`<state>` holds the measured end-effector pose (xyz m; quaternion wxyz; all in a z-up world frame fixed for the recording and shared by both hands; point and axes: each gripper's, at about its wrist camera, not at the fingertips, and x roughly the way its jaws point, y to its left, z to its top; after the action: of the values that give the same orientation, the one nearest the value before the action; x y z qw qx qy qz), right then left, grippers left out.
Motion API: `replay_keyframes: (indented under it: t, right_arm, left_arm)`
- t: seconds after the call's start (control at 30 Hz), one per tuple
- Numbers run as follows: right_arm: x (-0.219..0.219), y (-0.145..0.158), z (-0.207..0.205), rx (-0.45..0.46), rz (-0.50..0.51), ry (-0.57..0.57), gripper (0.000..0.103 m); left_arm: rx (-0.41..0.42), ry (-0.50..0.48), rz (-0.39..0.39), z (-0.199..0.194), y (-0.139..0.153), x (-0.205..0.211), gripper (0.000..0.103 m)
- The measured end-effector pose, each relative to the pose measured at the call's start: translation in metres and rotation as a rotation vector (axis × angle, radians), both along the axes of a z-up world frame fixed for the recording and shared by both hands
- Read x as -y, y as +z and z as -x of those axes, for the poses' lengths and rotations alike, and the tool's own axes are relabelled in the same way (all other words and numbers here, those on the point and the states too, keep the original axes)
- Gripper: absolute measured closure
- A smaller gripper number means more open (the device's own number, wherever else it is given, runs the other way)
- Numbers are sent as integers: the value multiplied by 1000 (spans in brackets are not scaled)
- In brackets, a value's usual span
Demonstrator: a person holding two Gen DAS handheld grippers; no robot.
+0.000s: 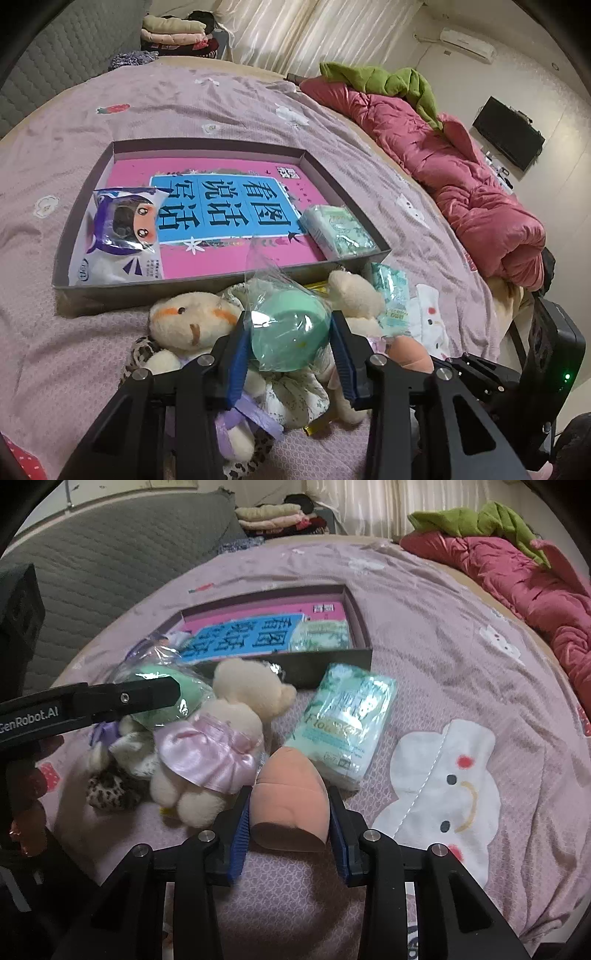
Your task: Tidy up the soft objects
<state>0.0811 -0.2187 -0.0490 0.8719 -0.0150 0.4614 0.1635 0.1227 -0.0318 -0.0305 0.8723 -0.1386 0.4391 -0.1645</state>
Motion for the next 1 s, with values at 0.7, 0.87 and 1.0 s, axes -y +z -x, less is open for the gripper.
replay_keyframes:
  t: [0.7, 0.87, 1.0]
  right_arm:
    - [-14, 60, -4, 204, -33, 24, 64]
    - [-17, 65, -15, 216, -66, 17, 64]
    - [-24, 66, -21, 221, -70, 34, 64]
  left_arm:
    - [146, 77, -10, 16, 39, -25, 62]
    - [170, 101, -23, 13, 43, -33, 62]
    - [166, 125, -16, 9, 43, -41, 62]
